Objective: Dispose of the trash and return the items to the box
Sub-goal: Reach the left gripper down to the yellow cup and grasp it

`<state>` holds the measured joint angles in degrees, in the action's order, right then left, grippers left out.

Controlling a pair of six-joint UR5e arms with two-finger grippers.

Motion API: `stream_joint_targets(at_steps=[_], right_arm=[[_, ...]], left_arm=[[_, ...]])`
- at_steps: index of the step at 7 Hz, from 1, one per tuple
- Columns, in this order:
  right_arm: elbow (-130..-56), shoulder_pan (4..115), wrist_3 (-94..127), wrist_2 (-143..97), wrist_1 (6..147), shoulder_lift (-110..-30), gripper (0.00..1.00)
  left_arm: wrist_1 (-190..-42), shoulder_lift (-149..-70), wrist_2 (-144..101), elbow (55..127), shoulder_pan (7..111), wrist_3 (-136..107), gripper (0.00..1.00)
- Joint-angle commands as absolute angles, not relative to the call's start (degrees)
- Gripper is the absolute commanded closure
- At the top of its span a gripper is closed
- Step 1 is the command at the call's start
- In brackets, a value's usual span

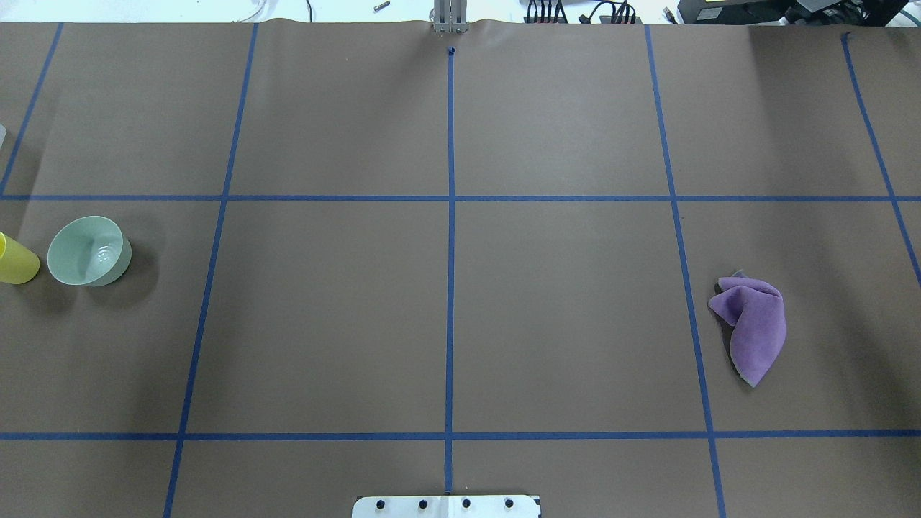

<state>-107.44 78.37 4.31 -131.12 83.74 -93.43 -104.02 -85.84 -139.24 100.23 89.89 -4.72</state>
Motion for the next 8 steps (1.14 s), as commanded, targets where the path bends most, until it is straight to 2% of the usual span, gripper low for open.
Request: stream_joint_targets(at_steps=[1,3,6,8], right_arm=[[-107.58,73.23,11.40,-129.04,83.58,-91.41,0.00],[-107.67,72.69,12.13,-128.32,83.58,-91.14,0.00],[-107.67,72.69,12.13,-128.23,83.41,-91.14,0.00],[-107.67,72.69,12.13,-128.23,83.41,-91.14,0.00]], left_arm=[[-104.59,-85.78,-138.69,96.52,85.72,-11.14,0.01],[-104.94,-85.87,-134.84,95.54,78.62,-17.54,0.01],[-113.53,-86.66,-134.56,88.44,75.94,-20.37,0.02],[-114.17,-87.53,-134.56,86.76,73.75,-20.57,0.16]])
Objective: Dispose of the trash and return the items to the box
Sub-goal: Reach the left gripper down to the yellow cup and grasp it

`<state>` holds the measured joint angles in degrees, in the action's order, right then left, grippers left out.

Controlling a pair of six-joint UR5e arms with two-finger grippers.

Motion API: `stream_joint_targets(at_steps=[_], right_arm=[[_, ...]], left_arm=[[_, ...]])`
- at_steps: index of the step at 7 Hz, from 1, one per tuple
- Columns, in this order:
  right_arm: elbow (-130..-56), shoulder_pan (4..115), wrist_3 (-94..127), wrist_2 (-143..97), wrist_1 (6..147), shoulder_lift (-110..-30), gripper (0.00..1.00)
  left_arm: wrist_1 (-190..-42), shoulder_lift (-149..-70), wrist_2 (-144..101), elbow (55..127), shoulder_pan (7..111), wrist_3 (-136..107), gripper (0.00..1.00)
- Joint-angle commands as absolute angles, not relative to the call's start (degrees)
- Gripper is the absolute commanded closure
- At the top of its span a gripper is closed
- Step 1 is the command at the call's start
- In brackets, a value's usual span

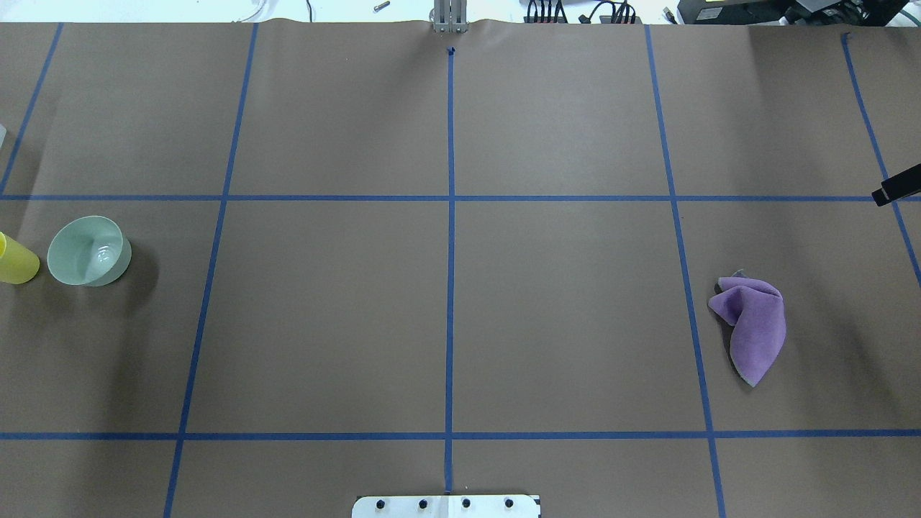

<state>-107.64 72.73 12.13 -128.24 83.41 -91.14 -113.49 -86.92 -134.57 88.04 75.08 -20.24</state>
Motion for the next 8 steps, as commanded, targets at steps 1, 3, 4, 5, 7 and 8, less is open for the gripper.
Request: stream_joint_targets(at_steps=[1,3,4,5,7,8], right_arm=[[-107.58,72.77,12.13,-128.15,83.41,-91.14,0.00],[-107.58,72.69,12.22,-128.14,83.41,-91.14,0.00],[-107.58,72.69,12.22,-128.14,83.41,-91.14,0.00],[-107.67,72.69,12.22,-128.14,83.41,-91.14,0.00],[-107.67,72.77,12.22,-128.14,83.41,-91.14,0.00],[-107.67,72.77,12.22,-128.14,83.41,-91.14,0.00]], left_arm=[[-114.17,-87.97,-134.65,85.70,72.87,-20.48,0.22],[-114.17,-87.98,-134.91,85.17,72.69,-20.57,0.71],[-114.26,-87.98,-135.09,85.43,72.69,-20.48,1.00],[-114.52,-87.72,-135.17,86.13,72.69,-20.48,1.00],[-114.18,-86.93,-135.52,89.36,73.21,-20.04,1.00],[-113.91,-84.57,-138.92,92.60,73.30,-19.78,1.00]])
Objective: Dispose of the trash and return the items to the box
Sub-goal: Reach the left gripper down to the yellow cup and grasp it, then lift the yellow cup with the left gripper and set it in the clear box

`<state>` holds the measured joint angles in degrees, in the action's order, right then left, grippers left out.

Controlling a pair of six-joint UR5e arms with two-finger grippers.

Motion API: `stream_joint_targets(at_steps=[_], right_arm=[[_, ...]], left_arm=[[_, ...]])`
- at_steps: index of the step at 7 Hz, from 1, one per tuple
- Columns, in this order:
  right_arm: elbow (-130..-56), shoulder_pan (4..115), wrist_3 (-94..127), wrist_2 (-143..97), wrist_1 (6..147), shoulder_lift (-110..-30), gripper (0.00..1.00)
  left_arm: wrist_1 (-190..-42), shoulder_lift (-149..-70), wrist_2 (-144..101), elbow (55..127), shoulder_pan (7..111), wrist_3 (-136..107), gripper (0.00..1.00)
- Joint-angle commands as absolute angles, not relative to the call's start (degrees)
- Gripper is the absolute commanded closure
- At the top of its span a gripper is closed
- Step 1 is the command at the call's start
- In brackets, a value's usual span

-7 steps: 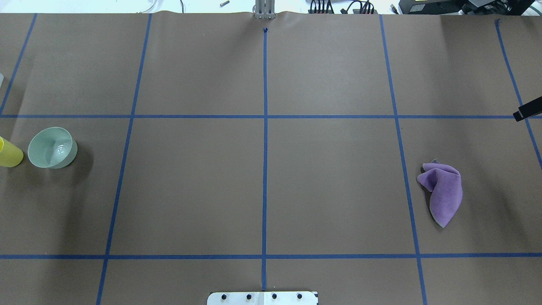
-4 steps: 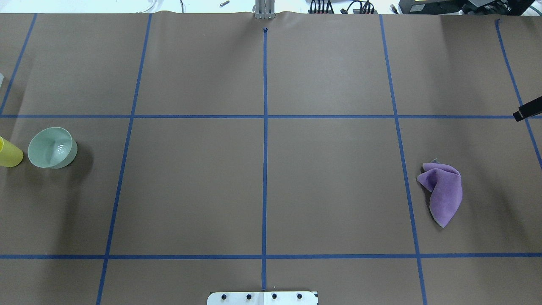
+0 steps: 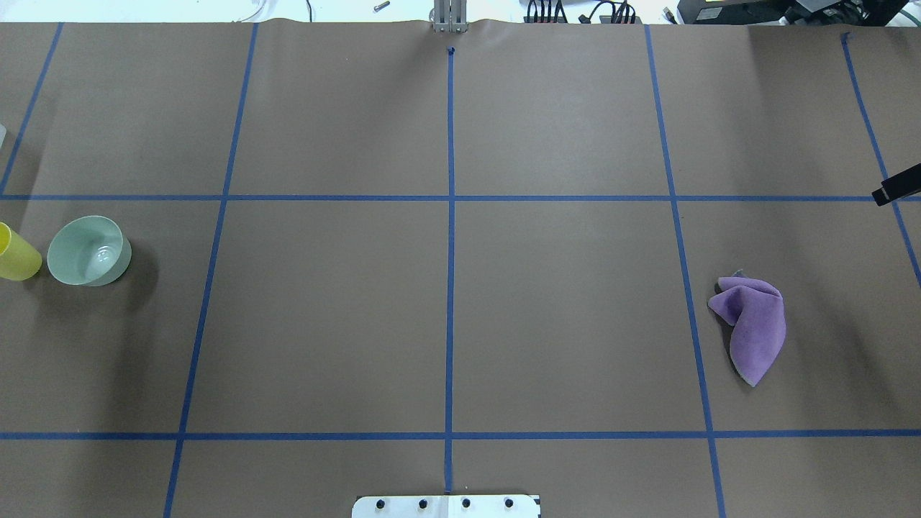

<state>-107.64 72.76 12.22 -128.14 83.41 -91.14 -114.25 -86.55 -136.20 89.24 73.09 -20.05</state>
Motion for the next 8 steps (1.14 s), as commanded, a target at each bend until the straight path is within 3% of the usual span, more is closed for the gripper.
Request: stream_joint_targets(at_steps=[1,4,6,8], right_arm=[[-107.67,72.77,12.22,-128.14,83.41,-91.14,0.00],[-107.67,72.77,12.22,-128.14,83.41,-91.14,0.00],[-107.67,72.77,12.48,-128.14,83.41,-91.14,0.00],[-107.67,72.77,12.57,-128.14,83.41,-91.14,0.00]], left_arm=[[-113.82,-83.51,-140.61,95.77,74.69,-19.60,1.00],[-102.45,-83.23,-141.07,101.78,84.85,-9.40,1.00],[-87.79,-91.53,-135.21,99.77,92.43,7.31,1.00],[-88.14,-100.85,-134.38,84.38,95.35,16.13,1.00]])
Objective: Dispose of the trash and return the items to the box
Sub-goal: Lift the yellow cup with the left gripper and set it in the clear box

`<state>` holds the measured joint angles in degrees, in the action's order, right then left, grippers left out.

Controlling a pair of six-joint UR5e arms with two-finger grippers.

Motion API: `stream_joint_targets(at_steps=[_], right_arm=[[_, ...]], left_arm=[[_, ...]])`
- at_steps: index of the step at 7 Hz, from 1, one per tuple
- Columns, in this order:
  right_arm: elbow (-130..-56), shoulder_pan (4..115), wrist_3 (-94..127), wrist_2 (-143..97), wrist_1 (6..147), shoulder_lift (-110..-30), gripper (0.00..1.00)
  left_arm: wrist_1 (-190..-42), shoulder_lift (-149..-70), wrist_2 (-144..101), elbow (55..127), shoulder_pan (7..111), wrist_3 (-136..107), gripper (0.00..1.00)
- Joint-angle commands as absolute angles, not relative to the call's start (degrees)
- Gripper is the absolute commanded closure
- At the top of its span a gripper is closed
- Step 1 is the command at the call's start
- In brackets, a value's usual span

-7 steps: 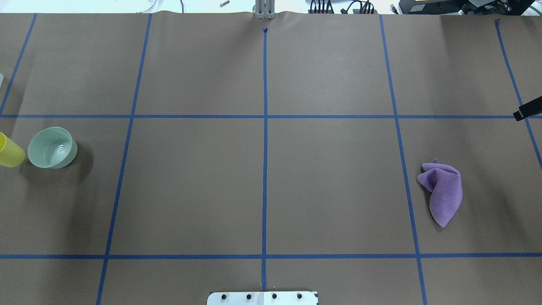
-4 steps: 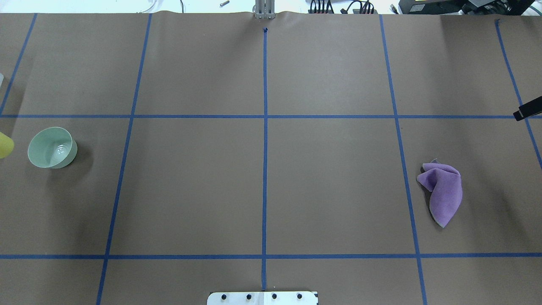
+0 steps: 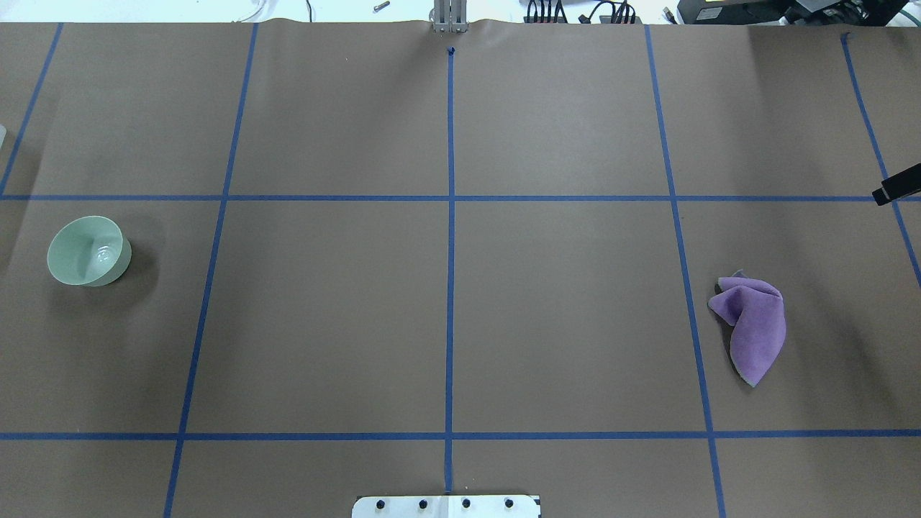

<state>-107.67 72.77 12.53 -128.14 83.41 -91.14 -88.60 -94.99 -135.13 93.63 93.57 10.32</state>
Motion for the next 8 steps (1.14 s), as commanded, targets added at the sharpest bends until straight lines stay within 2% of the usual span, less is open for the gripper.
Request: stream_joint_targets(at_steps=[1,2,3,6,8], right_arm=[[-107.67,72.77,12.66,-128.14,83.41,-91.06,0.00],[-107.75,72.77,13.00,-128.14,83.41,-90.97,0.00],[-107.75,72.77,13.01,-128.14,83.32,-90.71,0.00],[-107.75,72.77,13.10,-128.06,83.41,-90.70,0.00],[-107.93,72.77,13.10,-127.53,83.41,-90.70,0.00]], left_arm=[[-94.68,-103.77,-134.38,75.06,95.27,16.95,1.00],[-105.27,-106.23,-134.38,63.66,95.19,16.53,1.00],[-110.34,-108.61,-134.38,56.24,94.84,16.26,1.00],[-125.35,-109.42,-134.30,45.83,86.87,7.78,1.00],[-127.88,-109.69,-134.47,44.12,85.61,6.15,1.00]])
